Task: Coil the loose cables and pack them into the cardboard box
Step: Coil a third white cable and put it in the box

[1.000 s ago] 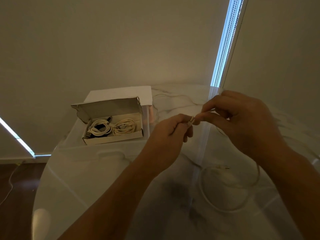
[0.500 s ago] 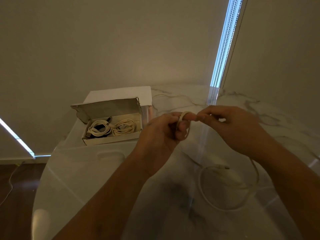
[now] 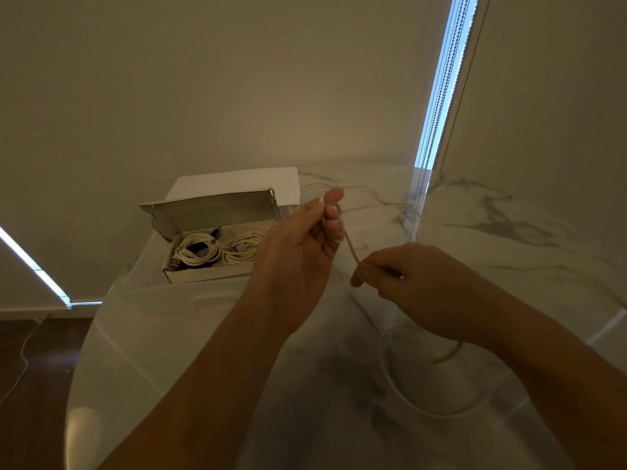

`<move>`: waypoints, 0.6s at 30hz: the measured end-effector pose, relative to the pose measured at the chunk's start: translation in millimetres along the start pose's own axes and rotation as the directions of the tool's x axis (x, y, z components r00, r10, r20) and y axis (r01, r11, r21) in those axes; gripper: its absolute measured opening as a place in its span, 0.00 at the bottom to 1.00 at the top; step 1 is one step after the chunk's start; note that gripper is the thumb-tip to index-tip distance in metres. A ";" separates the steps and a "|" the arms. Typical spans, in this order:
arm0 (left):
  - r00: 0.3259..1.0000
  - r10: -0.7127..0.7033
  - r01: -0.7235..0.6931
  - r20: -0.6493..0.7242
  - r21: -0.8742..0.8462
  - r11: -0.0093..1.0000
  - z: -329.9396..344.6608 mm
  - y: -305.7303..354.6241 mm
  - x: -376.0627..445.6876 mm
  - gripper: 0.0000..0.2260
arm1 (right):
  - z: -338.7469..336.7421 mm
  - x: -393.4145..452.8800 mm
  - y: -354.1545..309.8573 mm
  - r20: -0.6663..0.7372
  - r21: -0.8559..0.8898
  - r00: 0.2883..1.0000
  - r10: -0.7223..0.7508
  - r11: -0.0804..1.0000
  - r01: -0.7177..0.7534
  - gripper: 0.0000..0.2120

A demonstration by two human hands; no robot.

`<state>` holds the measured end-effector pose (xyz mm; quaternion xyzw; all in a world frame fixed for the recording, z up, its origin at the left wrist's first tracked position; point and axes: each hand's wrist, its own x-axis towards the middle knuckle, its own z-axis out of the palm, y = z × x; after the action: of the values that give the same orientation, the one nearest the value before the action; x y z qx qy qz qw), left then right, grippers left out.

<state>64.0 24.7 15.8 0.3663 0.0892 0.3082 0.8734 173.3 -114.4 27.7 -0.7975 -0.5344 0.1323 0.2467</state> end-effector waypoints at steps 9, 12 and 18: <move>0.976 0.168 -0.161 -0.137 0.058 0.985 -0.6 -3.9 3.2 0.13 | 1.5 -9.3 -14.4 0.055 -0.013 0.998 -0.044 0.999 0.045 0.16; 0.956 0.254 -0.222 -0.146 0.208 0.953 0.2 -5.8 4.2 0.11 | -1.1 -10.4 -17.2 0.046 0.104 0.998 -0.042 0.994 0.037 0.11; 0.921 0.386 -0.254 0.046 0.822 0.510 -2.5 -8.3 -0.3 0.10 | -4.9 -8.6 -18.6 0.059 0.522 0.998 0.006 0.852 -0.036 0.09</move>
<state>66.7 21.5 8.2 0.7128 0.2137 0.4135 0.5247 157.7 -117.8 41.4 -0.7024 -0.4760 0.2971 0.4380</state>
